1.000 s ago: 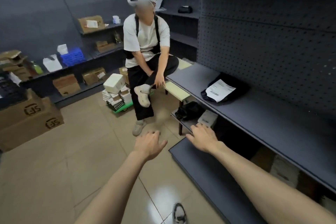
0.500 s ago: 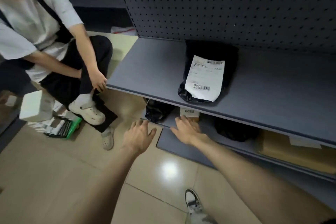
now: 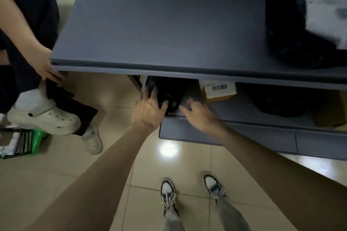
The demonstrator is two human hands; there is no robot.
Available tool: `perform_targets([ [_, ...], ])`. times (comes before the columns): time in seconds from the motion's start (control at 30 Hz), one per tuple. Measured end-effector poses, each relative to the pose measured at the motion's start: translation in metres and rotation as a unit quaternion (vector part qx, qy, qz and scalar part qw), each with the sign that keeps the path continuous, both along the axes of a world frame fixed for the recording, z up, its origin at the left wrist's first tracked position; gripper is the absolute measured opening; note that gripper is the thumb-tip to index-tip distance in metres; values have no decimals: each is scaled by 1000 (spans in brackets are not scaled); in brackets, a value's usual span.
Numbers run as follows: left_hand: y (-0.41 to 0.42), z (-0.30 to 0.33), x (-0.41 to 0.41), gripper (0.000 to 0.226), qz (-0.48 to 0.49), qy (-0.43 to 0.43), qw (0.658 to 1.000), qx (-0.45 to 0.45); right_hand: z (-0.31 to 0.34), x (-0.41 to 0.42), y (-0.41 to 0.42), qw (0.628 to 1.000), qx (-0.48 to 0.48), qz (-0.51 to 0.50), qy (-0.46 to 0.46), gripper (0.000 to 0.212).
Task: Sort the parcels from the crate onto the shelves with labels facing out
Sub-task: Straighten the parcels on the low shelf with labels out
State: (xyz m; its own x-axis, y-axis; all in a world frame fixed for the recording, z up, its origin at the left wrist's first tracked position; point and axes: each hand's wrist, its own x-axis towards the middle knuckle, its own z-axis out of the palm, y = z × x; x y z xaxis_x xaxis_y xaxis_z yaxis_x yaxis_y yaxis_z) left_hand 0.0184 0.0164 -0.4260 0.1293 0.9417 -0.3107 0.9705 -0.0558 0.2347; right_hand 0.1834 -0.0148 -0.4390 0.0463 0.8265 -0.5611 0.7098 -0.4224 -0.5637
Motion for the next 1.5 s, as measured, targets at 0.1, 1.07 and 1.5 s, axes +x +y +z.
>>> perform_targets([
  [0.1,21,-16,-12,65,-19,-48,998,44,-21,-14,21,994,11,-84,67,46],
  [1.07,-1,-20,11,79,110,-372,906,-168,-8,-42,-15,866,240,-370,237,34],
  [1.5,20,-21,-40,47,78,-350,933,-22,-28,-46,-5,907,147,-332,212,35],
])
